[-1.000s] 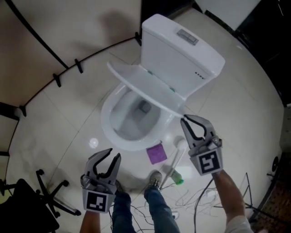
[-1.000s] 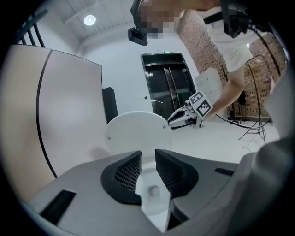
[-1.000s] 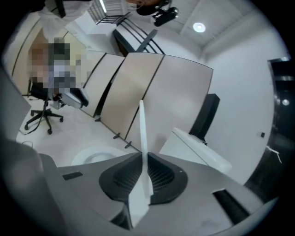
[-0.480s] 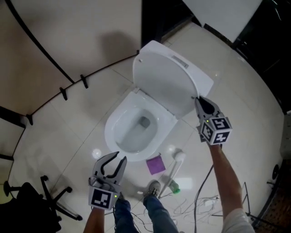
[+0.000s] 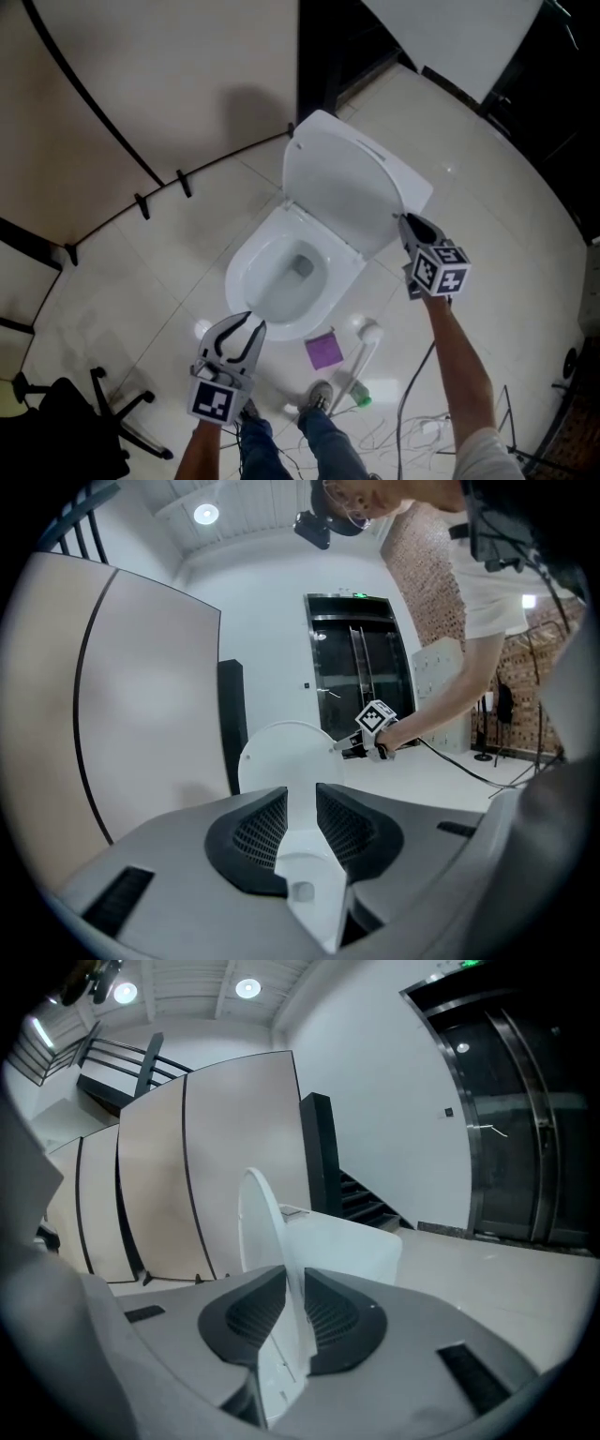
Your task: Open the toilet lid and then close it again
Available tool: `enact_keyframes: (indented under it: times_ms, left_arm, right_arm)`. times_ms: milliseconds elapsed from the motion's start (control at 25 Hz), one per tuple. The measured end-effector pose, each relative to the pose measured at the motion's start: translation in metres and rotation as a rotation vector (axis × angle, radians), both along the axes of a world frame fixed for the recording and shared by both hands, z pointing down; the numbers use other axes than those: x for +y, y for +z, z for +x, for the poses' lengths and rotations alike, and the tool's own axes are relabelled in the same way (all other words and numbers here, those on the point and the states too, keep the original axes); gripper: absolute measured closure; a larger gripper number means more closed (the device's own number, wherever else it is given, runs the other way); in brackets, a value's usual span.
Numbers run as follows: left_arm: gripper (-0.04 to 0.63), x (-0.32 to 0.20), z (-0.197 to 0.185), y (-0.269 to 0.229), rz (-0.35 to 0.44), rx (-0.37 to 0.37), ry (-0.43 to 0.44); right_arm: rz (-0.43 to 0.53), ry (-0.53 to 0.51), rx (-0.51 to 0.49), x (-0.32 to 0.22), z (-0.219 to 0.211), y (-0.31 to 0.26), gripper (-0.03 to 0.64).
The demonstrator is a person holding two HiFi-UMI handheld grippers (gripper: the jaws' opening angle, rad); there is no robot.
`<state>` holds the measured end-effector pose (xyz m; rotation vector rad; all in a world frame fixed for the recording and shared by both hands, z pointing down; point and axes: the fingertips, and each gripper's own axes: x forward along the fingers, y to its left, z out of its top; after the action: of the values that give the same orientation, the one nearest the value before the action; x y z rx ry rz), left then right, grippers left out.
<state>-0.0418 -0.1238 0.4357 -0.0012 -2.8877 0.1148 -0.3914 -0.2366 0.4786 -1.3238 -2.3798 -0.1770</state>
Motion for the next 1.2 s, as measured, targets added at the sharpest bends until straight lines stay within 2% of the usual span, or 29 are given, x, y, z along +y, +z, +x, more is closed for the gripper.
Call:
enact_keyframes:
  times_ms: [40, 160, 280, 440, 560, 640, 800, 960, 1200]
  left_arm:
    - [0.504, 0.004, 0.000, -0.004, 0.027, -0.003, -0.013]
    - [0.502, 0.014, -0.001, -0.027, 0.081, -0.022, -0.023]
    - [0.502, 0.015, -0.005, -0.065, 0.103, -0.052, 0.014]
    - [0.502, -0.003, 0.001, -0.124, 0.158, -0.054, 0.100]
    - [0.502, -0.023, 0.015, -0.165, 0.165, -0.089, 0.176]
    - [0.502, -0.036, 0.028, -0.186, 0.173, -0.101, 0.220]
    - [0.502, -0.056, 0.060, -0.215, 0.211, -0.119, 0.280]
    - [0.502, -0.059, 0.104, -0.228, 0.285, -0.131, 0.276]
    - [0.502, -0.057, 0.142, -0.221, 0.250, -0.112, 0.273]
  right_arm:
    - [0.003, 0.006, -0.007, -0.004, 0.001, -0.002, 0.537]
    - [-0.008, 0.036, -0.059, -0.024, 0.010, -0.028, 0.532]
    - [-0.083, 0.019, -0.103, -0.045, 0.036, -0.086, 0.532]
    - [-0.178, -0.116, -0.155, -0.065, 0.115, -0.172, 0.532]
    - [-0.181, -0.219, -0.218, -0.076, 0.187, -0.218, 0.532]
    - [-0.185, -0.265, -0.225, -0.080, 0.232, -0.238, 0.532]
    - [-0.221, -0.340, -0.217, -0.081, 0.308, -0.259, 0.532]
    - [-0.245, -0.401, -0.225, -0.075, 0.371, -0.260, 0.532]
    - [-0.224, -0.446, -0.246, -0.072, 0.423, -0.247, 0.532]
